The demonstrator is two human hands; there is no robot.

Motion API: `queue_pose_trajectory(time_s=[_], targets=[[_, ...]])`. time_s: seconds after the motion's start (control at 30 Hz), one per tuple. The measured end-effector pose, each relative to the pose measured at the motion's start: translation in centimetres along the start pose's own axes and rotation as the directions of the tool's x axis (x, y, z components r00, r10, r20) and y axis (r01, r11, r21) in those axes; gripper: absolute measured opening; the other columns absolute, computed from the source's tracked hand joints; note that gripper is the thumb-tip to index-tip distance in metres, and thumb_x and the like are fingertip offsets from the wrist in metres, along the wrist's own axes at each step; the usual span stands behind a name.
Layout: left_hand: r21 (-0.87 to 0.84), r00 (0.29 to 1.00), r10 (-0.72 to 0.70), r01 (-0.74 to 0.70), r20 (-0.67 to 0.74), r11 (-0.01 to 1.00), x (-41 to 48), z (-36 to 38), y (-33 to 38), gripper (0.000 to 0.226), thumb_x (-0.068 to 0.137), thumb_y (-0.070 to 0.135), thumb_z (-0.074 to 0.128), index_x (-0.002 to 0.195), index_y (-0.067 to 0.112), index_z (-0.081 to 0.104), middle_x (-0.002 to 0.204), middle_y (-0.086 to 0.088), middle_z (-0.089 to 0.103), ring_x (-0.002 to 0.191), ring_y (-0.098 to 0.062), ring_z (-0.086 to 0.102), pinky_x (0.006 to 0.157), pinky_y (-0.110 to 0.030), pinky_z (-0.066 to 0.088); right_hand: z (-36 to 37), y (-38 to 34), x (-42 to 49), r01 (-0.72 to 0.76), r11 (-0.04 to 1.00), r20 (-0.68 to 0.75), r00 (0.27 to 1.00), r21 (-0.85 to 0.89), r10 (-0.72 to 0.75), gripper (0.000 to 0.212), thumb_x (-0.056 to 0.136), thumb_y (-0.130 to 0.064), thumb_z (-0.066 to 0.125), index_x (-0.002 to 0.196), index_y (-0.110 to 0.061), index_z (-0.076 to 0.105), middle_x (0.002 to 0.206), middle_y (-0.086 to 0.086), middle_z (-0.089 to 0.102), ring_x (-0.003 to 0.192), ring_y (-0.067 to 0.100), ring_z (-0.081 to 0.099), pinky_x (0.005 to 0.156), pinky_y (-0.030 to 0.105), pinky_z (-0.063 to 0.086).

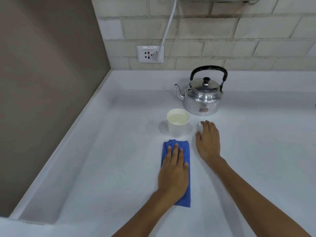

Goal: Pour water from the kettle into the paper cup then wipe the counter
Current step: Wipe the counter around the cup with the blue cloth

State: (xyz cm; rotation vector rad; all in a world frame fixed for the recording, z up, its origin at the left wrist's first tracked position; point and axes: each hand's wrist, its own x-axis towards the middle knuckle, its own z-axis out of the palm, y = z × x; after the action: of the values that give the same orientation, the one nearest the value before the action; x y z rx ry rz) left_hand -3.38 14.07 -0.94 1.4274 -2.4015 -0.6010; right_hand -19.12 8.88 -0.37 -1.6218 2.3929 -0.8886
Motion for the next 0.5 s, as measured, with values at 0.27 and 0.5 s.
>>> queue_pose_trajectory(time_s=[0.27, 0.5], targets=[[-0.043, 0.967, -0.190, 0.186, -0.167, 0.982, 4.7, -6.0, -9.6, 0.049, 0.099, 0.028, 0.024, 0.145, 0.017, 0.013, 0.157, -0.002, 0.010, 0.144, -0.017, 0.004, 0.115, -0.029, 0.006, 1.1, -7.6, -10.2, 0.128, 0.992, 0.172, 0.977, -0.004, -0.126, 0.044, 0.089, -0.027, 0.048, 0.129, -0.009, 0.044, 0.135, 0.015, 0.046, 0.127, 0.034, 0.039, 0.107, 0.036, 0.035], [0.231, 0.980, -0.162, 0.185, -0.116, 0.955, 6.1, -3.7, -11.1, 0.051, 0.099, 0.033, 0.015, 0.145, 0.015, 0.002, 0.157, -0.003, 0.003, 0.145, -0.019, 0.001, 0.117, -0.033, 0.001, 1.0, -6.0, -12.1, 0.236, 0.913, 0.119, 0.971, -0.332, -0.208, 0.057, 0.071, -0.026, 0.069, 0.123, -0.008, 0.056, 0.129, 0.012, 0.059, 0.119, 0.024, 0.056, 0.098, 0.035, 0.048]])
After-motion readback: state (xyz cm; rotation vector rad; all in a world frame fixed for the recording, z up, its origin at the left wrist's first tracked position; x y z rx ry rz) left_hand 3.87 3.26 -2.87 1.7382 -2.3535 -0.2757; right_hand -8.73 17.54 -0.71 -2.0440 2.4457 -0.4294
